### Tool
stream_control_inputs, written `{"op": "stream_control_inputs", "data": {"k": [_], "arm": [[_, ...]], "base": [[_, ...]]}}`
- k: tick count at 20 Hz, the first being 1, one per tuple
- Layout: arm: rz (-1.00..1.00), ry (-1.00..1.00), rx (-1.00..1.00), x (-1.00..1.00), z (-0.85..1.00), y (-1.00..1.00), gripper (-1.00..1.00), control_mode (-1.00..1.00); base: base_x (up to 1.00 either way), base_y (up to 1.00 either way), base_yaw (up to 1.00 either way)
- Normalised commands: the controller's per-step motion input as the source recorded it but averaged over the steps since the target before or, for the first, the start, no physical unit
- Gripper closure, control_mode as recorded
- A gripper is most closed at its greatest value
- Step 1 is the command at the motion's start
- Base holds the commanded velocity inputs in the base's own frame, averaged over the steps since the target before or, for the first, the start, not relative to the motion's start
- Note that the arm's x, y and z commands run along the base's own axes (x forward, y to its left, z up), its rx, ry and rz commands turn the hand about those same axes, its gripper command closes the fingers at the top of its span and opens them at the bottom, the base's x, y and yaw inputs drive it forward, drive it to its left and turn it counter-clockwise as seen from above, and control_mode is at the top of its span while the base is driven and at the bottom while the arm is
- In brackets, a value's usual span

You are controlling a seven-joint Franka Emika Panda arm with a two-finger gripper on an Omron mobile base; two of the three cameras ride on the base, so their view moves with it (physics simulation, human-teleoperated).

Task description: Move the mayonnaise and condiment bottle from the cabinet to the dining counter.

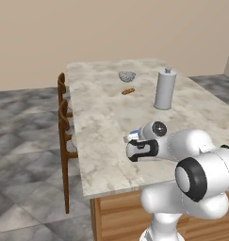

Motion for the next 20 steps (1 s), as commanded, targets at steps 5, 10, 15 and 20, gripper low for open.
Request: {"op": "stream_control_inputs", "data": {"k": [5,10,15,20], "arm": [[0.0,0.0,0.0,0.06,-0.36,0.0,1.0,-1.0],[0.0,0.0,0.0,0.0,-0.13,0.0,1.0,-1.0],[0.0,0.0,0.0,-0.02,-0.05,0.0,-1.0,-1.0],[0.0,0.0,0.0,-0.01,-0.03,-0.02,-1.0,-1.0]], "base": [[0.0,0.0,0.0],[0.0,0.0,0.0],[0.0,0.0,0.0],[0.0,0.0,0.0]]}}
